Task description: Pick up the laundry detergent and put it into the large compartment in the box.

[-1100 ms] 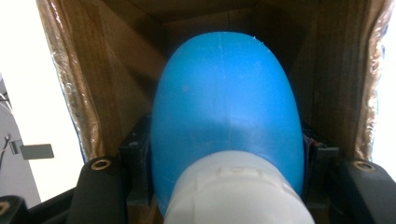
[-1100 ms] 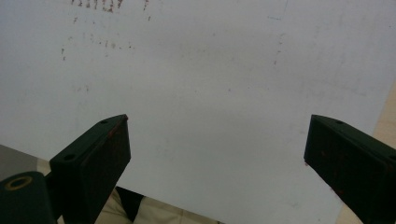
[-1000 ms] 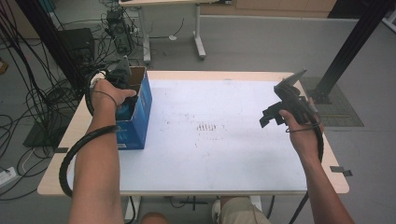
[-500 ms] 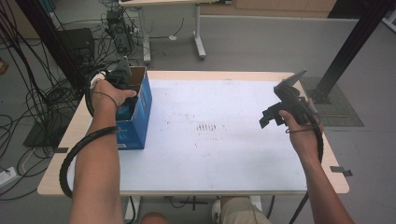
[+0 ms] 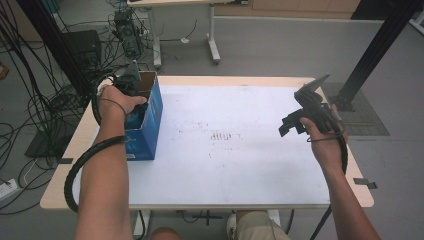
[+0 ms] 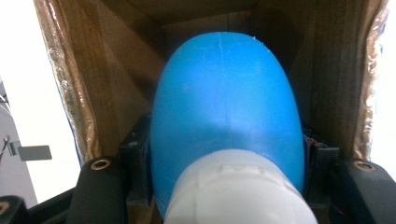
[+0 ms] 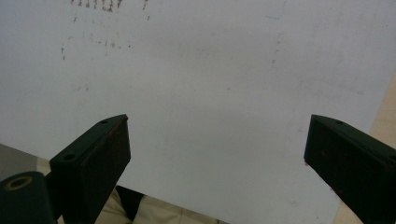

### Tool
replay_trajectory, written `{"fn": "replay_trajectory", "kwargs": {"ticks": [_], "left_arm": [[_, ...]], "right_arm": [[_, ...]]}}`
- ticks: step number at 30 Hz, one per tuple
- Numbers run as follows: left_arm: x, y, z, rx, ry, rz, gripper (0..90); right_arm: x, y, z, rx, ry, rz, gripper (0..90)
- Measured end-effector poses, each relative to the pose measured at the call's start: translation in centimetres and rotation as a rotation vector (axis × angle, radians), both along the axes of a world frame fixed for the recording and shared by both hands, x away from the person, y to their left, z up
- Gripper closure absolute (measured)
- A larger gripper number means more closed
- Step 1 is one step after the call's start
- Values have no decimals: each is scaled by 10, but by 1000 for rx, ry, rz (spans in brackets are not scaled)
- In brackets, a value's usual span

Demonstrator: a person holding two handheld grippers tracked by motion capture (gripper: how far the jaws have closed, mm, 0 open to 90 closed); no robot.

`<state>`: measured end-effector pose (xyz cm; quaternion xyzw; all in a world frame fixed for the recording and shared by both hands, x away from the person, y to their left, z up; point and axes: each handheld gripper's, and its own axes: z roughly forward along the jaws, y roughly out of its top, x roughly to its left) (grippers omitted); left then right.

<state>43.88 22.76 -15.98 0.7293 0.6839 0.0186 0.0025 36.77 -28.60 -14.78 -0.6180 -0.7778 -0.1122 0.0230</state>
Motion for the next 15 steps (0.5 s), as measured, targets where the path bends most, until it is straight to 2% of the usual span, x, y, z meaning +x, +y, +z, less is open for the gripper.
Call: {"fn": "replay_trajectory", "kwargs": {"ticks": [15], "left_arm": [[0,0,0,-3,-6,4,373]], "right_arm": [[1,2,2,-5,-3,7,71]]}}
